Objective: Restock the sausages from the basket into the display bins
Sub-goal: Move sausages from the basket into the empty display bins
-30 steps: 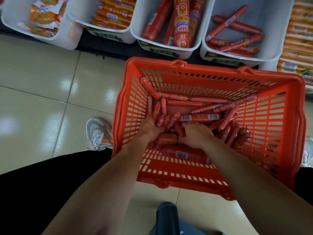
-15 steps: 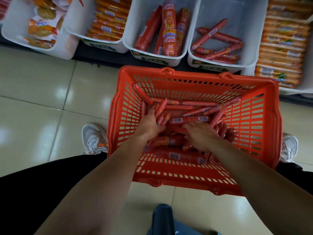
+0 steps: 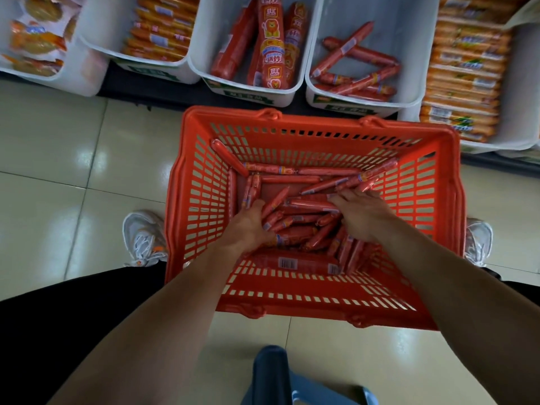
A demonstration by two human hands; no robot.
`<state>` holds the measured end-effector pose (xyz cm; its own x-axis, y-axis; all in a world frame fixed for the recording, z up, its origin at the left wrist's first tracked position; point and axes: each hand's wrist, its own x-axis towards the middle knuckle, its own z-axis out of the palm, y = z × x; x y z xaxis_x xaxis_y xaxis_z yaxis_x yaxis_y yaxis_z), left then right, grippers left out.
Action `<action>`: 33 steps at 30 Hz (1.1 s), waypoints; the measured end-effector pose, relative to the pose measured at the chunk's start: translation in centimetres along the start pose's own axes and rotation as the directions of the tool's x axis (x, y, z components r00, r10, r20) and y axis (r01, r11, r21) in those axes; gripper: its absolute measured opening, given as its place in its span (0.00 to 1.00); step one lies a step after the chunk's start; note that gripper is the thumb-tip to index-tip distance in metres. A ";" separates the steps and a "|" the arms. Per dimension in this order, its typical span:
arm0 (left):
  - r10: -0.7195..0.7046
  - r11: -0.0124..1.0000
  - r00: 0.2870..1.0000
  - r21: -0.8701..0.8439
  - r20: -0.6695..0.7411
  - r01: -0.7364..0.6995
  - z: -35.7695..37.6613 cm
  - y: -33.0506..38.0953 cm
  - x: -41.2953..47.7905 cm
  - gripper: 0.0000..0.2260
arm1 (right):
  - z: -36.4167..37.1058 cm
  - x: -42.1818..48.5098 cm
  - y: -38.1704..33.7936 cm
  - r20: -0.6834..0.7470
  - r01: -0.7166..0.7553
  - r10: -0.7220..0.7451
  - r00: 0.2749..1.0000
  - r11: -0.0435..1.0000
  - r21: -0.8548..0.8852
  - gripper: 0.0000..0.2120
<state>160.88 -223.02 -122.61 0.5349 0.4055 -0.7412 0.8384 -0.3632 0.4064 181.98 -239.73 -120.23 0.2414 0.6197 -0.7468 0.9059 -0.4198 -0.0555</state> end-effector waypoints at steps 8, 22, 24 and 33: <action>0.017 1.000 0.998 -0.018 -0.057 -0.018 0.6 1.6 1.2 0.25 | -0.6 1.8 0.4 -0.050 0.012 -0.023 0.998 0.981 -0.194 0.31; 0.001 1.000 0.998 -0.017 0.066 0.000 0.1 2.0 1.4 0.30 | -1.4 2.6 0.8 0.140 0.108 -0.074 0.987 0.960 -0.258 0.15; 0.018 0.999 0.998 -0.033 0.060 -0.016 -0.8 1.9 1.0 0.31 | -1.1 2.4 0.8 0.078 0.114 -0.097 0.992 0.963 -0.246 0.04; 0.052 0.997 0.998 -0.048 -0.048 -0.054 -6.4 1.6 -3.1 0.31 | -2.6 0.6 -0.8 -0.011 0.082 -0.083 0.996 0.938 0.338 0.13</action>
<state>161.22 -219.43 -116.27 0.5821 0.4256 -0.6929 0.8123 -0.3438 0.4712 182.26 -237.27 -118.91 0.1693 0.6598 -0.7322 0.7515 -0.5670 -0.3372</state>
